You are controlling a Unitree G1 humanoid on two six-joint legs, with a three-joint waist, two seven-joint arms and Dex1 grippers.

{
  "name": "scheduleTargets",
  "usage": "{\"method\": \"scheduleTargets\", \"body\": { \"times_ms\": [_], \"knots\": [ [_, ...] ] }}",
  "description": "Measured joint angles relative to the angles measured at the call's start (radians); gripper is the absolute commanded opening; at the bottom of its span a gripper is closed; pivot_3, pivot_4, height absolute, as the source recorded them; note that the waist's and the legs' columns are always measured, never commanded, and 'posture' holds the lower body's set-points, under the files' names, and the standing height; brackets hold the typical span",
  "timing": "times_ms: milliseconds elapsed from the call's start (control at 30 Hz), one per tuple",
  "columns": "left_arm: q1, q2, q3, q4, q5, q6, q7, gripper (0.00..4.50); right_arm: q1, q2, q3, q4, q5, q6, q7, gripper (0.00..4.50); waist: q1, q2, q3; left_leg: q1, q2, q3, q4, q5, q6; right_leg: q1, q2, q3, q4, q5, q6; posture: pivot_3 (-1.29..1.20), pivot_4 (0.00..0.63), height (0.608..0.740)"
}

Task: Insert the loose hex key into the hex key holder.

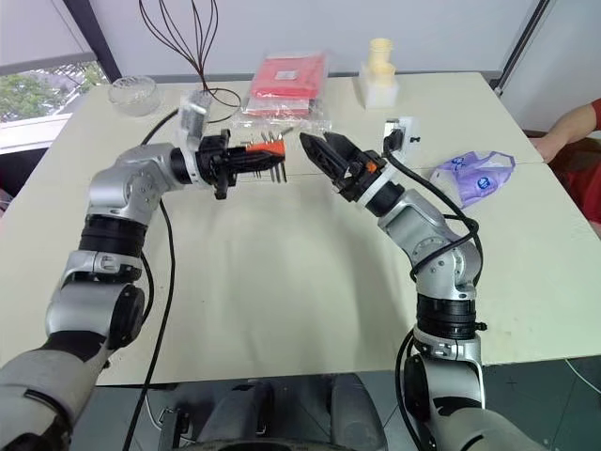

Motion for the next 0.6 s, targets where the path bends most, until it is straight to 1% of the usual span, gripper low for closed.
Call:
{"method": "scheduleTargets", "body": {
  "times_ms": [100, 133, 233, 367, 467, 600],
  "knots": [
    [0.043, 0.004, 0.000, -0.055, -0.002, 0.023, 0.022, 0.00, 0.079, -0.041, 0.034, -0.102, 0.035, 0.052, 0.019, 3.57, 0.002, 0.000, 0.000, 0.000, 0.001, 0.000, 0.000, 0.000, 0.000, 0.000, -0.001, 0.000, 0.000, 0.000, 0.000, 0.00, 0.150, 0.740],
    [0.074, 0.010, 0.002, -0.088, -0.004, 0.037, 0.035, 0.00, 0.117, -0.071, 0.056, -0.139, 0.035, 0.066, 0.031, 3.57, 0.002, 0.000, 0.000, 0.000, 0.001, 0.000, 0.000, 0.000, 0.001, 0.001, -0.001, 0.000, -0.001, 0.000, 0.000, 0.00, 0.150, 0.740],
    [0.168, 0.015, 0.003, -0.136, -0.012, 0.097, 0.080, 0.00, 0.184, -0.115, 0.081, -0.184, 0.023, 0.078, 0.042, 3.57, 0.001, 0.000, 0.000, 0.000, 0.001, 0.000, 0.001, -0.001, 0.002, 0.001, 0.000, 0.000, 0.000, 0.000, 0.000, 0.00, 0.150, 0.740],
    [0.253, -0.001, 0.014, -0.176, -0.077, 0.289, 0.171, 0.00, 0.195, -0.117, 0.085, -0.190, 0.002, 0.069, 0.029, 3.57, 0.001, 0.000, 0.000, 0.000, 0.001, -0.001, 0.002, -0.004, 0.007, 0.001, 0.000, 0.000, 0.001, 0.000, 0.000, 0.00, 0.150, 0.740],
    [0.274, -0.027, 0.020, -0.162, -0.101, 0.406, 0.252, 0.00, 0.196, -0.109, 0.103, -0.189, -0.021, 0.052, 0.021, 3.57, 0.003, 0.000, 0.000, 0.000, 0.000, -0.001, 0.002, -0.004, 0.007, 0.002, 0.000, 0.000, 0.001, 0.000, 0.000, 0.00, 0.150, 0.740],
    [0.287, -0.051, 0.022, -0.125, -0.105, 0.485, 0.351, 0.00, 0.195, -0.088, 0.120, -0.184, -0.045, 0.038, 0.020, 3.57, 0.003, 0.000, 0.000, 0.001, 0.000, -0.001, 0.002, -0.004, 0.007, 0.002, 0.000, 0.000, 0.000, 0.000, 0.000, 0.00, 0.150, 0.740]
  ]
}}
